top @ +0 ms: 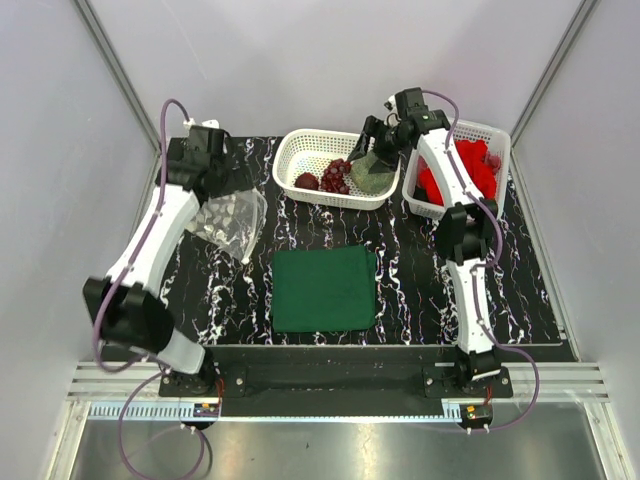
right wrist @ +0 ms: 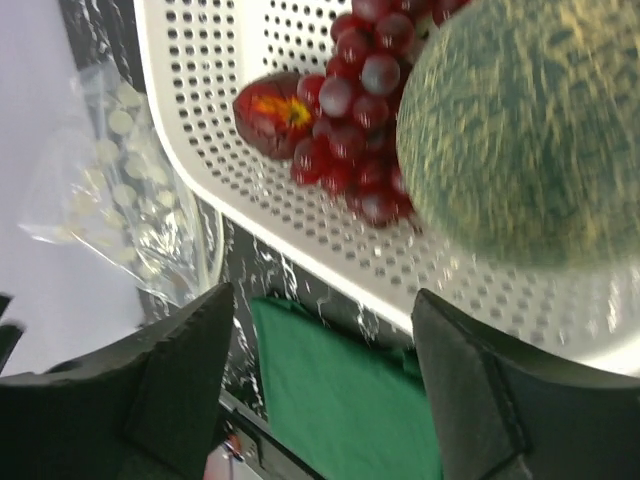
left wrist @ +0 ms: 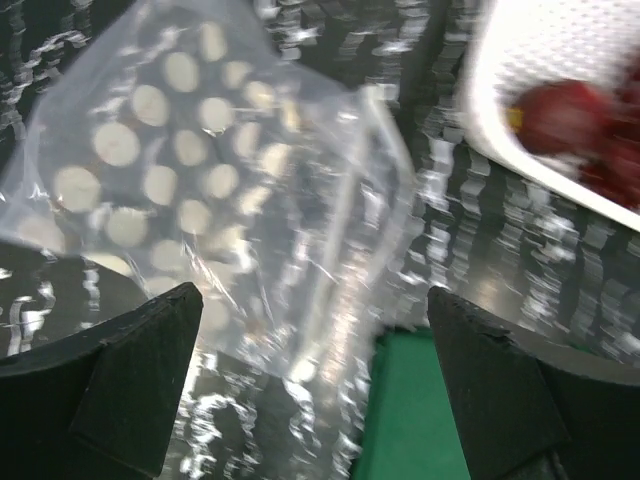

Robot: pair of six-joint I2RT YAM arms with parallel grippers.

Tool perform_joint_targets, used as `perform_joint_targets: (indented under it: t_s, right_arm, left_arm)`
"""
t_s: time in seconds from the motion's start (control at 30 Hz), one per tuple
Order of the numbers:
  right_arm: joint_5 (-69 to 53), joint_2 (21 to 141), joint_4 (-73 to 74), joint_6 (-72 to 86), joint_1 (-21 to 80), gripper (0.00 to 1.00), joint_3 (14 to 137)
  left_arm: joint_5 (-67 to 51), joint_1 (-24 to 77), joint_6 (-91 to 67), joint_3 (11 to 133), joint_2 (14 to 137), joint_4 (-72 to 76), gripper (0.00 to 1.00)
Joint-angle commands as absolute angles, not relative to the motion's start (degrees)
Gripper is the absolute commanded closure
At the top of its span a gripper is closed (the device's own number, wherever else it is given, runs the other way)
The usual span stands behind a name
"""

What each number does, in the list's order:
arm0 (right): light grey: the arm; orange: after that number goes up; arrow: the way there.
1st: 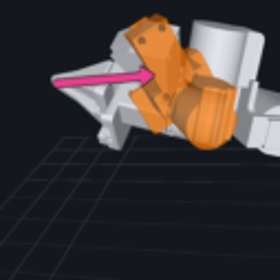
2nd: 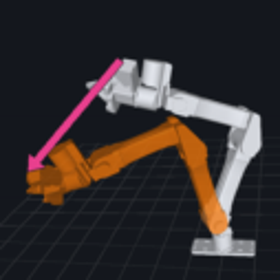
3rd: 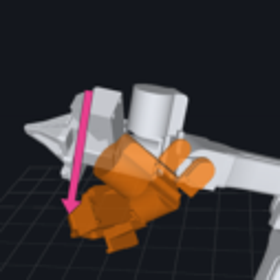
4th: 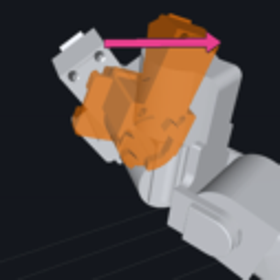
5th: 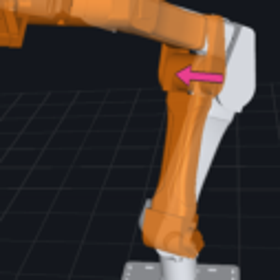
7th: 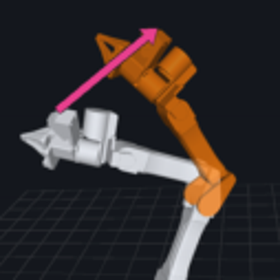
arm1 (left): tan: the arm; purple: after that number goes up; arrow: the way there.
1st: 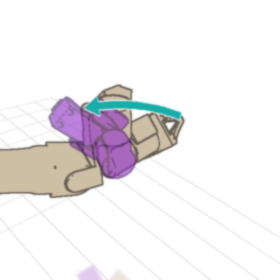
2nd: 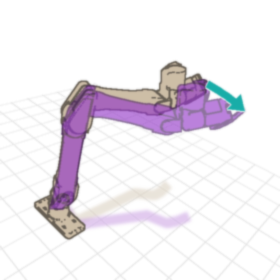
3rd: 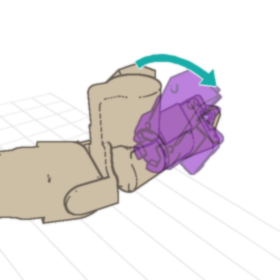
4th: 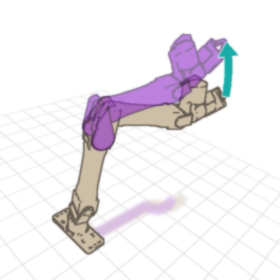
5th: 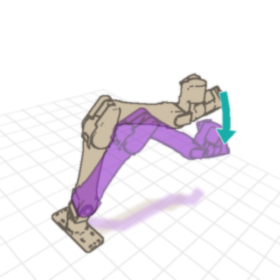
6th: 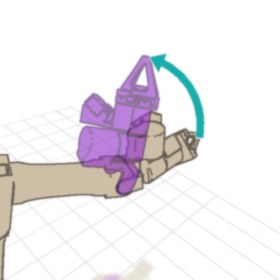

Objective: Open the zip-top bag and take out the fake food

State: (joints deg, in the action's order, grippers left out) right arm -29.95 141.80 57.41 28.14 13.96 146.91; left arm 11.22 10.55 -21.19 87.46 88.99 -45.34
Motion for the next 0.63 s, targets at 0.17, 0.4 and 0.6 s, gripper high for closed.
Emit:
perform_joint_targets:
  t_s: [0.17,0.4,0.6]
  right_arm:
    - [-11.00,119.56,72.07,21.09,22.58,0.00,135.82]
    - [-14.58,91.44,49.16,32.24,25.05,0.00,90.00]
    - [-24.58,66.42,26.92,45.42,25.05,0.00,60.59]
  left_arm:
    - [3.09,29.52,-30.32,75.95,71.92,-40.79,0.01]
    - [-7.28,34.72,-36.20,60.66,54.88,-25.36,0.01]
    - [-13.96,34.80,-50.78,43.70,41.50,-4.08,0.01]
